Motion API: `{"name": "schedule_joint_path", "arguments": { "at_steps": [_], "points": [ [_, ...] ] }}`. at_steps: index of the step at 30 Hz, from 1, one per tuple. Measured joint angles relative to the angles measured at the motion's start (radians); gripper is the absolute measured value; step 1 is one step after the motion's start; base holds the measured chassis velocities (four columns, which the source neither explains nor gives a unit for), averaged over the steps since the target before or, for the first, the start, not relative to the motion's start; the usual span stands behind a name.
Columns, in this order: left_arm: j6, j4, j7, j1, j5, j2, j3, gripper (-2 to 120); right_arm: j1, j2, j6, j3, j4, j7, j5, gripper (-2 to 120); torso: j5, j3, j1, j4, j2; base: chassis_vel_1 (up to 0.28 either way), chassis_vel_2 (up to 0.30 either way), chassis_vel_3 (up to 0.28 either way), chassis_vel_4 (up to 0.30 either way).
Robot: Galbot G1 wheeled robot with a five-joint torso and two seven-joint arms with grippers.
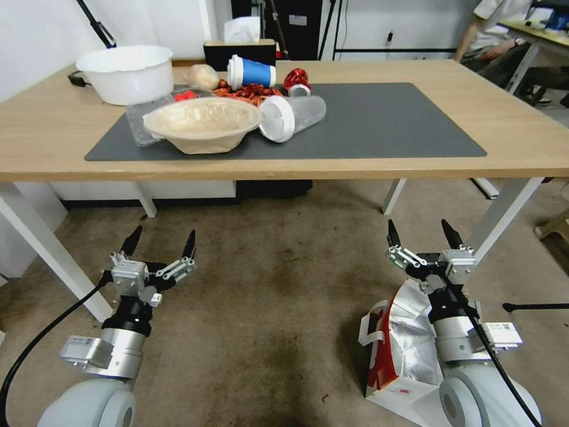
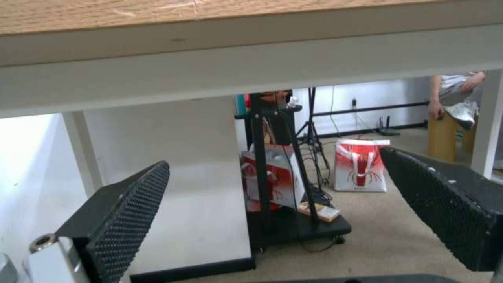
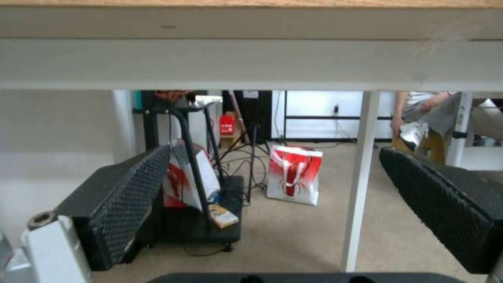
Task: Pick up the food delivery bag from the floor and place it on the table.
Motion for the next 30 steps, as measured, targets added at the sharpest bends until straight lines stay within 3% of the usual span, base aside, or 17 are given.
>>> {"name": "schedule_joint_path", "arguments": {
  "at_steps": [30],
  "points": [
    [-0.007, -0.009, 0.001, 0.007, 0.001, -0.005, -0.002, 100, -0.009, 0.009, 0.007, 0.001, 0.003, 0.002, -0.002, 100, 0.0001, -0.089, -0.027, 0.0000, -0.116, 0.000, 0.000, 0.000, 0.000]
  ]
}}
